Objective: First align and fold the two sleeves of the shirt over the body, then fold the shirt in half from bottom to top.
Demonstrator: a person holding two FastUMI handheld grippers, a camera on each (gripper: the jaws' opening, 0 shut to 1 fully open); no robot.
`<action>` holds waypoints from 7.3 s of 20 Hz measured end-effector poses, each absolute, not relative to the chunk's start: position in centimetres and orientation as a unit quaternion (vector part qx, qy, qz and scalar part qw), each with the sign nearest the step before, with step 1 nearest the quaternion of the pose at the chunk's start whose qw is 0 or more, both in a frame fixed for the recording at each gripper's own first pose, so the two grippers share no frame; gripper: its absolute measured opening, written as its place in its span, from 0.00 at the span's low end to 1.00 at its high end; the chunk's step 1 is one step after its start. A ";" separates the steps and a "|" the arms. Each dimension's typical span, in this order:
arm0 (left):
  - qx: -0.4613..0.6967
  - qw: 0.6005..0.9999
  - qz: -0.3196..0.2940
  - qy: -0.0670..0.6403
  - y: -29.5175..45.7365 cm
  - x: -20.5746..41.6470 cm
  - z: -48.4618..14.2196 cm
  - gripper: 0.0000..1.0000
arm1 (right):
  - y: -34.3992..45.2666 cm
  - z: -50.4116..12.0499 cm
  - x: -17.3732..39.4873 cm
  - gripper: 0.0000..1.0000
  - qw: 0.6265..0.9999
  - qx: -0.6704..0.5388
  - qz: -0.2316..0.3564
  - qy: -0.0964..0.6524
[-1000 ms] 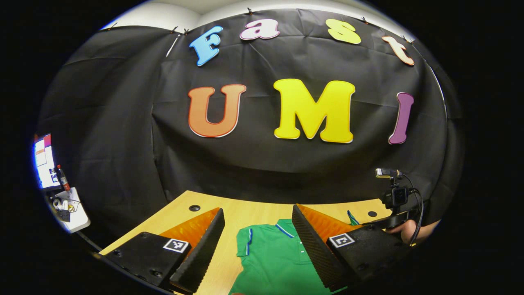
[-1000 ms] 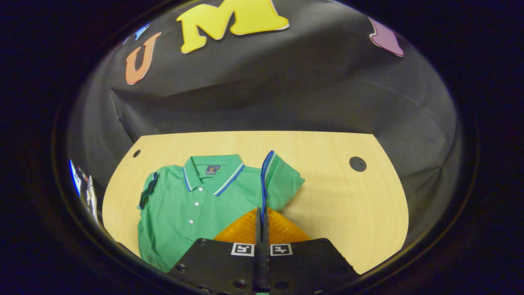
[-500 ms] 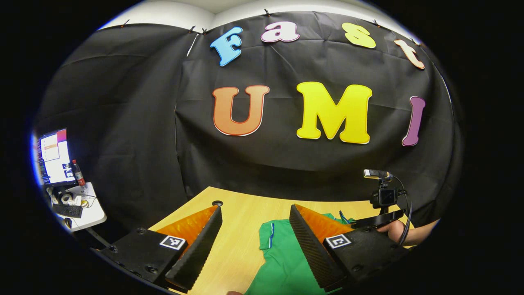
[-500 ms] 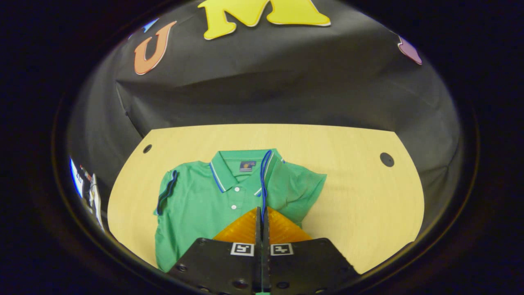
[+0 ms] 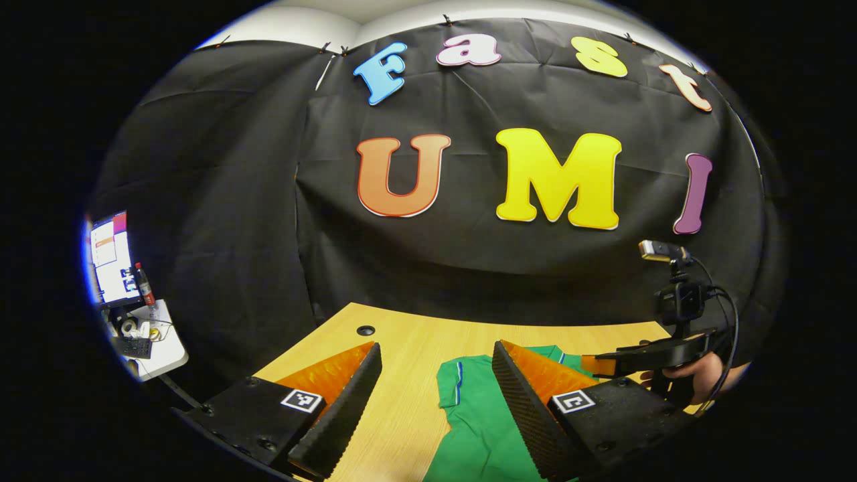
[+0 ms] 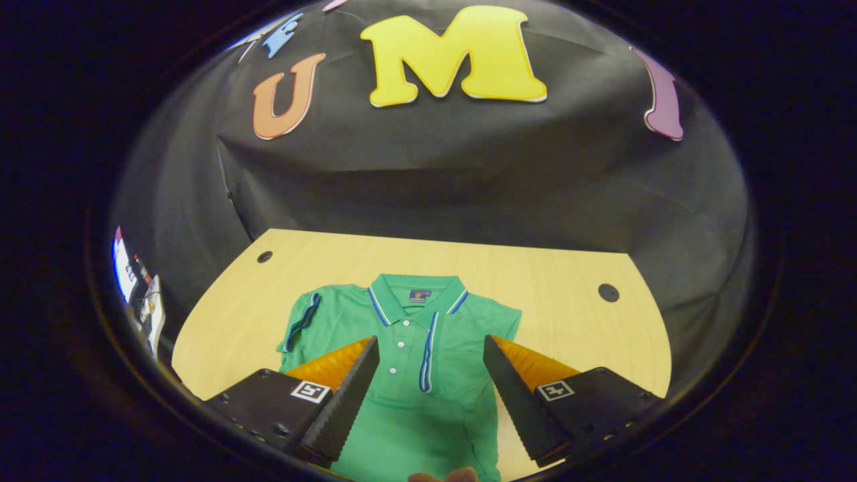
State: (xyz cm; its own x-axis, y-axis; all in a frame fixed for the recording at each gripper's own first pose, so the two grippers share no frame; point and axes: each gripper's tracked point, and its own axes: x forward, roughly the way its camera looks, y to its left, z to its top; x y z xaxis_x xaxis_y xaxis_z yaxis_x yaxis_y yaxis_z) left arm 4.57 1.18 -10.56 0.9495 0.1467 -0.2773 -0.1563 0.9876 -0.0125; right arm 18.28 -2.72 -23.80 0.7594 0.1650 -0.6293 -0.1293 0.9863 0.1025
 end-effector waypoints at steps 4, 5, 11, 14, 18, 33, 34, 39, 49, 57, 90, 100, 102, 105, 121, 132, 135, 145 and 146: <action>-0.019 0.984 0.041 0.173 0.2 6.9 -13.7 1.00 | -4.2 -21.6 14.8 0.96 0.942 0.046 0.062 0.328; -0.019 0.982 0.032 0.184 0.1 7.5 -14.6 1.00 | -4.6 -21.3 13.9 0.96 0.942 0.046 0.059 0.326; -0.024 0.973 -0.003 0.229 -1.0 11.7 -19.3 1.00 | -8.6 -15.0 10.4 0.96 0.969 0.006 0.010 0.245; -0.024 0.961 -0.003 0.276 -0.9 13.2 -23.0 1.00 | -9.8 -11.8 8.6 0.96 0.977 0.005 -0.008 0.212; -0.025 0.941 -0.011 0.336 -0.8 15.2 -28.2 1.00 | -10.1 -11.3 6.9 0.96 0.974 0.009 -0.001 0.226; -0.022 0.906 -0.006 0.423 4.0 20.4 -39.3 0.97 | -10.6 -16.3 7.6 0.97 0.952 0.034 -0.021 0.302; -0.019 0.906 -0.006 0.423 4.2 20.4 -39.2 0.92 | -10.5 -16.6 7.7 0.97 0.951 0.035 -0.021 0.305; -0.059 0.904 -0.022 0.423 3.6 20.7 -38.8 0.31 | -9.2 -17.4 8.0 0.96 0.945 0.068 -0.021 0.319; -0.067 0.921 -0.059 0.379 2.3 22.0 -34.3 0.08 | -7.8 -18.6 7.8 0.95 0.941 0.088 -0.016 0.327; -0.081 0.925 -0.116 0.354 -6.0 23.5 -30.1 0.07 | -9.0 -17.3 6.8 0.92 0.947 0.095 -0.029 0.306; -0.051 0.969 -0.027 0.241 -3.4 -0.9 -15.6 1.00 | -7.6 -15.1 -5.3 0.96 0.969 0.032 0.038 0.244; -0.021 0.931 -0.068 0.357 -3.4 -11.5 -23.8 1.00 | -9.3 -23.3 -12.7 0.96 0.939 0.017 0.032 0.343; -0.024 0.917 -0.074 0.391 -3.4 -13.1 -26.8 1.00 | -9.9 -25.7 -13.7 0.96 0.928 0.016 0.025 0.372; -0.035 0.895 -0.074 0.439 -2.4 -15.2 -30.7 1.00 | -10.5 -29.6 -15.1 0.96 0.909 0.008 0.023 0.416; 0.004 0.861 -0.056 0.505 -0.1 -17.4 -35.2 1.00 | -12.2 -40.5 -16.8 0.99 0.852 -0.024 0.038 0.522; -0.020 0.855 -0.051 0.516 -1.3 -18.0 -35.2 0.29 | -9.8 -40.6 -16.7 0.05 0.839 0.029 0.065 0.540; -0.037 0.853 -0.070 0.515 -2.1 -18.0 -34.8 0.14 | -9.9 -40.1 -16.4 0.00 0.839 0.042 0.061 0.539; -0.061 0.880 -0.098 0.462 -3.2 -14.6 -32.4 0.11 | -9.8 -34.9 -12.3 0.00 0.870 0.064 0.069 0.483; -0.063 0.885 -0.100 0.451 -3.4 -13.8 -32.0 0.10 | -9.8 -34.2 -11.5 0.00 0.874 0.066 0.069 0.477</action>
State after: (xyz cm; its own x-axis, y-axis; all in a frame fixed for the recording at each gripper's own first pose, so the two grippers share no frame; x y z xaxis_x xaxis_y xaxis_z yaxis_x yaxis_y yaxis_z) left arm -13.77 -3.42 -32.04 0.5737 -0.2334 -0.7851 0.1195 0.9721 -0.2017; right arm -11.46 -9.76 -34.22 0.5349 0.1837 -0.8247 -0.0576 0.9817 0.1813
